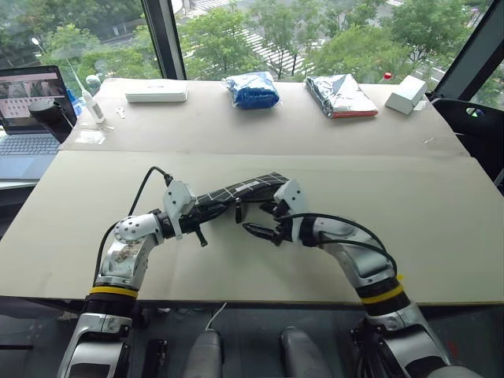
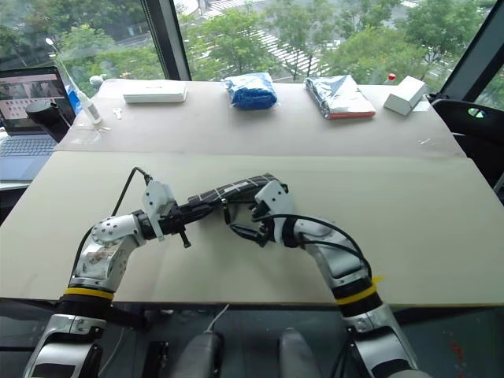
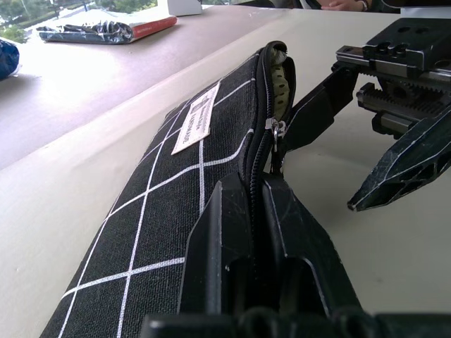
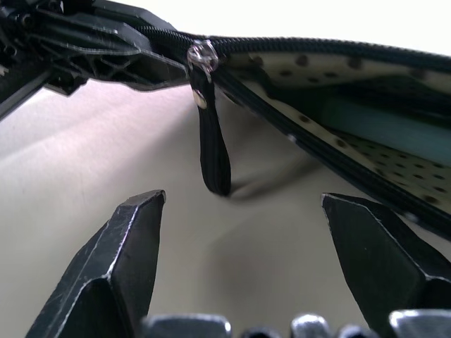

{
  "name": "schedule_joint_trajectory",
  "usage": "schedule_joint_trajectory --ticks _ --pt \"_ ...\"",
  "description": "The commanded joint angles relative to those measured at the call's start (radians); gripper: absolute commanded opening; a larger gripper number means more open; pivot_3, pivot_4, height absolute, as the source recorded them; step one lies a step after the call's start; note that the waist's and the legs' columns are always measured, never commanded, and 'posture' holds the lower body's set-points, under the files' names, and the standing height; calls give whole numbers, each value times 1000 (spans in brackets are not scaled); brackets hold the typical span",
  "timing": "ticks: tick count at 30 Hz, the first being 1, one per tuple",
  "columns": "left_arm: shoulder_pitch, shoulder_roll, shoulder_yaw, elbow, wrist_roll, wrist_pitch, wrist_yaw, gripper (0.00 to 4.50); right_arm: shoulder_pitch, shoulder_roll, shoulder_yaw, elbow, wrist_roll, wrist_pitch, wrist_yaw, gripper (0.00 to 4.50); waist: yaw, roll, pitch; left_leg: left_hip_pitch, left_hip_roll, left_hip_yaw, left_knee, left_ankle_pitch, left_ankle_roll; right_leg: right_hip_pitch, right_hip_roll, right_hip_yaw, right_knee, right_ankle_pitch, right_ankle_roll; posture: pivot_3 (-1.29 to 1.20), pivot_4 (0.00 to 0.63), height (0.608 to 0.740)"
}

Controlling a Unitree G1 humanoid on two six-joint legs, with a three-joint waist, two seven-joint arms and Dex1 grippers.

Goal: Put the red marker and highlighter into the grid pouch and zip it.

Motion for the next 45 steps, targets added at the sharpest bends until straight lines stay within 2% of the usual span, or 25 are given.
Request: schedule_joint_trajectory --ticks 1,4,7,13,14,17,25,34,41,45 --pt "-3 0 10 -24 -5 -10 9 0 -48 30 5 -6 6 19 3 3931 0 0 0 0 0 0 0 0 0 0 0 0 0 0 0 0 150 740" --pt "5 0 14 -28 -5 -11 15 0 -64 43 6 7 7 30 4 3931 0 0 0 0 0 0 0 0 0 0 0 0 0 0 0 0 150 740" --pt "11 -1 15 -33 -6 -13 21 0 -75 49 11 33 -9 15 -2 3252 -1 0 0 0 0 0 0 0 0 0 0 0 0 0 0 0 150 740" --pt "18 -3 13 -42 -7 -12 31 0 -67 35 2 26 -4 15 20 1272 -2 0 0 0 0 0 0 0 0 0 0 0 0 0 0 0 150 740" --pt "18 -3 14 -41 -7 -13 32 0 -66 31 -2 25 -4 16 23 816 -2 0 0 0 0 0 0 0 0 0 0 0 0 0 0 0 150 740" --pt "17 -5 13 -37 -6 -16 34 0 -63 22 -11 29 -5 15 27 46 -2 0 0 0 0 0 0 0 0 0 0 0 0 0 0 0 150 740" --pt "15 -15 8 -32 -4 -21 39 0 -48 -38 -50 16 -18 17 25 46 1 0 0 0 0 0 0 0 0 0 0 0 0 0 0 0 150 740" --pt "21 -14 9 -35 -6 -20 38 0 19 -303 -207 6 -11 26 64 46 2 0 0 0 -1 0 0 0 0 0 -1 0 -1 0 0 0 150 740" --pt "0 -13 6 -14 -2 -22 27 0 28 -428 -266 94 -64 -40 41 46 -2 0 0 0 -1 0 -1 0 0 0 0 1 -1 -1 1 0 150 740" --pt "-6 -9 4 -5 -5 -24 20 0 11 -445 -291 177 -67 -78 13 46 -1 0 0 0 -1 0 0 0 0 0 0 1 -2 -1 1 0 150 740"
